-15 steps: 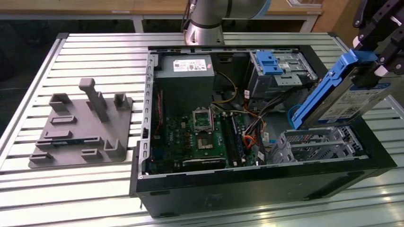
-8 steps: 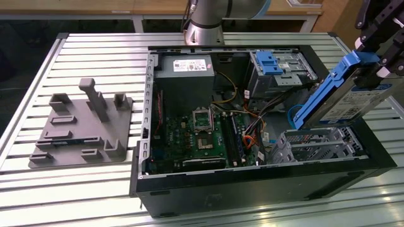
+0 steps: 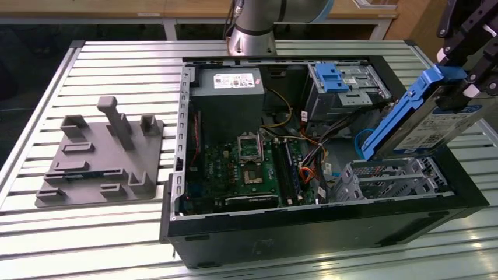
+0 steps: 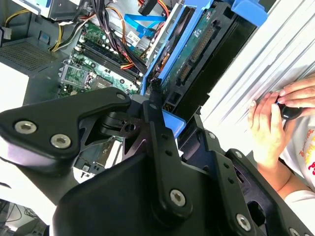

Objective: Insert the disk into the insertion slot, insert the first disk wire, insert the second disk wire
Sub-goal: 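Insert the disk into the insertion slot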

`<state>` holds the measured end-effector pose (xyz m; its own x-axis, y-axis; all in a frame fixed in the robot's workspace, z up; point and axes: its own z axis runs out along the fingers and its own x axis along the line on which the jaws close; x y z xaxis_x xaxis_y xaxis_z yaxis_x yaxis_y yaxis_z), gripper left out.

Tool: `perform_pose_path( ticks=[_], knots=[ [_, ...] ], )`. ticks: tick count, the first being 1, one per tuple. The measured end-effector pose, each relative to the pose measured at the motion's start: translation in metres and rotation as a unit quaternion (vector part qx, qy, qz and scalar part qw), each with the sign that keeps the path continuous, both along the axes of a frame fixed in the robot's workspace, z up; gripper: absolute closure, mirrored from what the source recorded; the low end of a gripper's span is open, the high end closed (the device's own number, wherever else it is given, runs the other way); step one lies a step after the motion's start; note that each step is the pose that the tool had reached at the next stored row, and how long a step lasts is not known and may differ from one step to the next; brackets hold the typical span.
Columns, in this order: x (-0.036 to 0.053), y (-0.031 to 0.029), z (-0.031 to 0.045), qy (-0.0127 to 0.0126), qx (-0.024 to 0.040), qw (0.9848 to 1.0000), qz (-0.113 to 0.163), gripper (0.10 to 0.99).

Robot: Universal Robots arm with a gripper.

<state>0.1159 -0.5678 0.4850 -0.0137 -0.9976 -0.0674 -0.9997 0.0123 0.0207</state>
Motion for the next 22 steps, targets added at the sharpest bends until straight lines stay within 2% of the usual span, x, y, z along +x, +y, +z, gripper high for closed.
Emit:
perform_pose_path(
  ticks=[22],
  knots=[
    [0.0006, 0.0, -0.0107, 0.0001, 0.0, 1.0, 0.004, 0.725]
  ],
)
